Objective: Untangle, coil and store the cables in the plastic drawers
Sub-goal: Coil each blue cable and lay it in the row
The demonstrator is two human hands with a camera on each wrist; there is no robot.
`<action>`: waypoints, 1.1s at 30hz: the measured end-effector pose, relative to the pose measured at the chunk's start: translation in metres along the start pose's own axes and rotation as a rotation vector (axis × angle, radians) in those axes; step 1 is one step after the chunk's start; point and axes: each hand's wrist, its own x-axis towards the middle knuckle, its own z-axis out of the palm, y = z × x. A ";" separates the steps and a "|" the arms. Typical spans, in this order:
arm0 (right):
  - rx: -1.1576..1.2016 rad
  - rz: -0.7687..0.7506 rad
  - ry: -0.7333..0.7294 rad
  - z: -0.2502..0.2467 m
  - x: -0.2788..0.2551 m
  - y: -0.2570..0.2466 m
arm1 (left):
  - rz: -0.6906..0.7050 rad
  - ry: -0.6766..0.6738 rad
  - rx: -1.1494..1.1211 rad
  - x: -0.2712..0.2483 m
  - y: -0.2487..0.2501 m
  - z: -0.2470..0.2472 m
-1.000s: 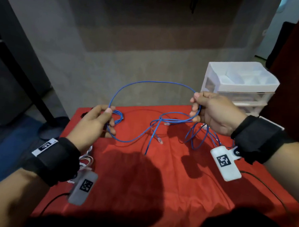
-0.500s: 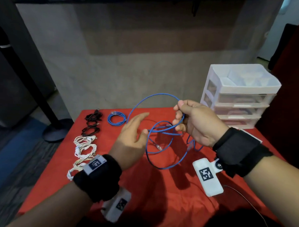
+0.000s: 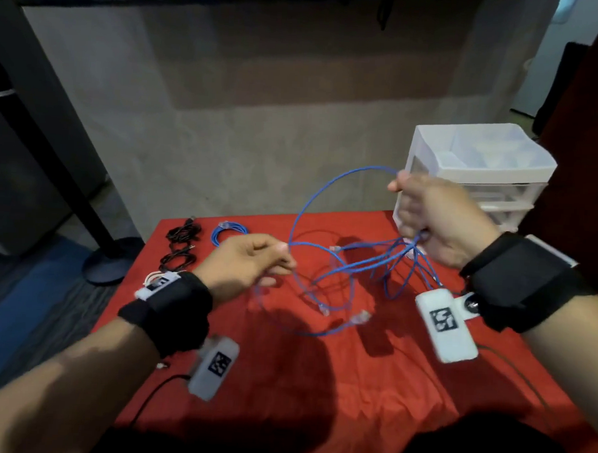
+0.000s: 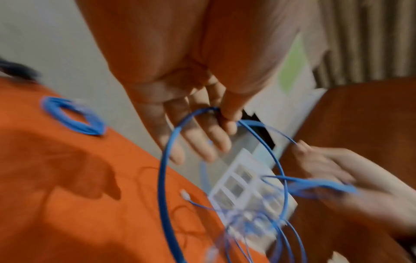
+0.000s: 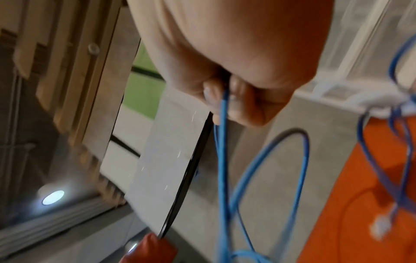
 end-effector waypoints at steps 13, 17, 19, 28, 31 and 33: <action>-0.309 0.095 0.110 -0.095 0.018 0.003 | -0.307 0.703 -0.165 -0.017 -0.003 -0.111; -0.472 0.098 -0.085 -0.049 0.004 0.015 | -0.248 0.541 -0.302 -0.005 0.016 -0.070; -0.564 0.049 -0.159 -0.030 -0.002 0.018 | -0.231 0.482 -0.350 -0.002 0.021 -0.067; -1.017 -0.671 -0.012 0.027 -0.037 0.019 | -0.124 0.323 -0.483 -0.008 0.060 -0.033; -0.801 -0.333 -0.189 0.052 -0.068 0.028 | -0.118 0.335 -0.624 -0.009 0.061 -0.022; -0.632 0.012 -0.324 0.068 -0.083 0.044 | -0.129 0.342 -0.745 -0.011 0.059 -0.013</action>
